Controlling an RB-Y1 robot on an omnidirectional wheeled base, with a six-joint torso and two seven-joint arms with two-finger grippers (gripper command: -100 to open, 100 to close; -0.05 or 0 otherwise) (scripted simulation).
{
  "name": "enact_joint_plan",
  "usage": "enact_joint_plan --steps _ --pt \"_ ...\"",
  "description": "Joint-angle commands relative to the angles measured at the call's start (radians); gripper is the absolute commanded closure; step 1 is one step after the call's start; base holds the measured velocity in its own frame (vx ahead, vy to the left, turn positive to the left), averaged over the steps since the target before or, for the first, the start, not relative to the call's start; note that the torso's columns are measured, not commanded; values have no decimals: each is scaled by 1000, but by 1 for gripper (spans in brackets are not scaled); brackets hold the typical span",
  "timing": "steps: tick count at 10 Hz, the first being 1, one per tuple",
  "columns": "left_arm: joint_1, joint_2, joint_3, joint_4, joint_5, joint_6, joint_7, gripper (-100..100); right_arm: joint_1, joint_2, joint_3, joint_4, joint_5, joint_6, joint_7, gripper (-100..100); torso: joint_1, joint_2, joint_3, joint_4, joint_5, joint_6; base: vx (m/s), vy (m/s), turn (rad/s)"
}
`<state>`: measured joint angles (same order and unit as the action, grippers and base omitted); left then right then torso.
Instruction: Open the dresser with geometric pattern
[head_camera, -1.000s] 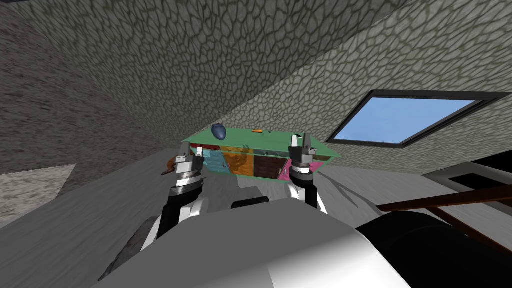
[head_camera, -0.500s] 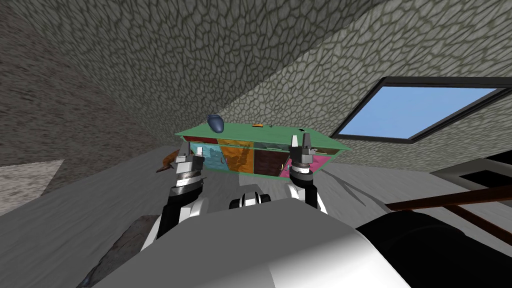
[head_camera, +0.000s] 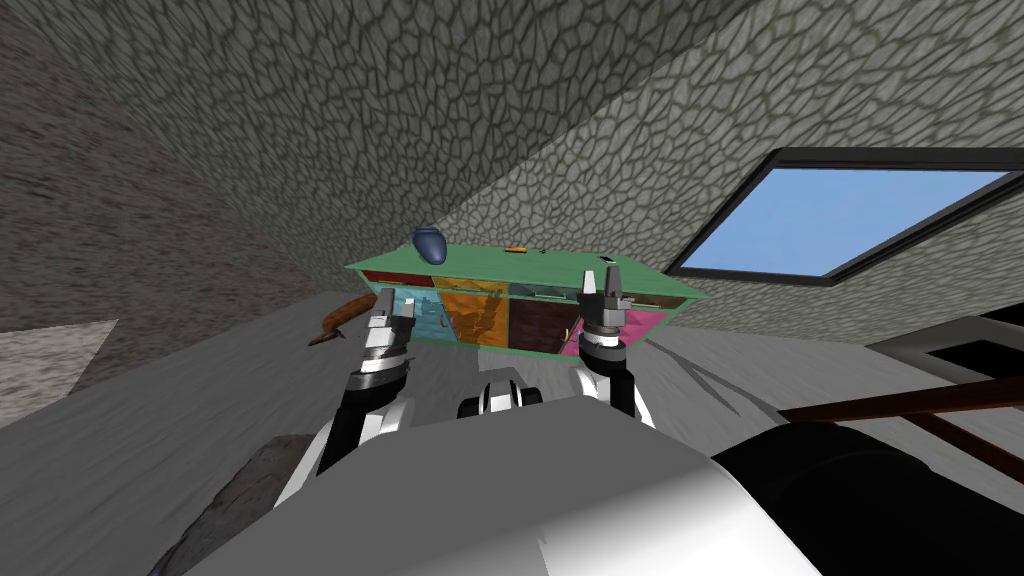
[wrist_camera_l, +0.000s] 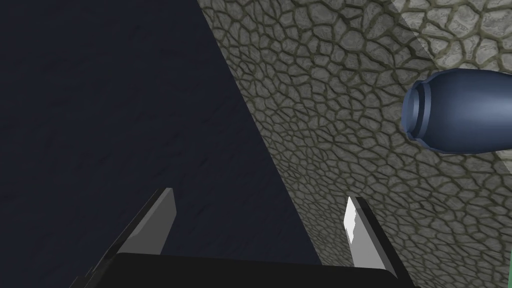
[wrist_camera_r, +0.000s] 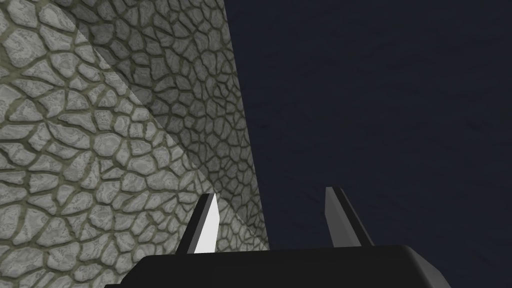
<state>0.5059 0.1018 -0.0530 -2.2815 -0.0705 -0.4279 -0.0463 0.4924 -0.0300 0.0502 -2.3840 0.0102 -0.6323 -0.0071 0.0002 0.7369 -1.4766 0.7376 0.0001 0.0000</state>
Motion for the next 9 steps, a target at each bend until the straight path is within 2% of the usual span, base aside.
enact_joint_plan --steps 1,9 --pt "-18 32 -1 66 -7 -41 -16 -100 0 0 0 0 0 0 0 0 0 0 0 0 0 0 74 17 -3" --pt "-87 69 5 319 -26 -198 -70 -100 0 0 0 0 0 0 0 0 0 1 0 0 0 0 86 16 -5"
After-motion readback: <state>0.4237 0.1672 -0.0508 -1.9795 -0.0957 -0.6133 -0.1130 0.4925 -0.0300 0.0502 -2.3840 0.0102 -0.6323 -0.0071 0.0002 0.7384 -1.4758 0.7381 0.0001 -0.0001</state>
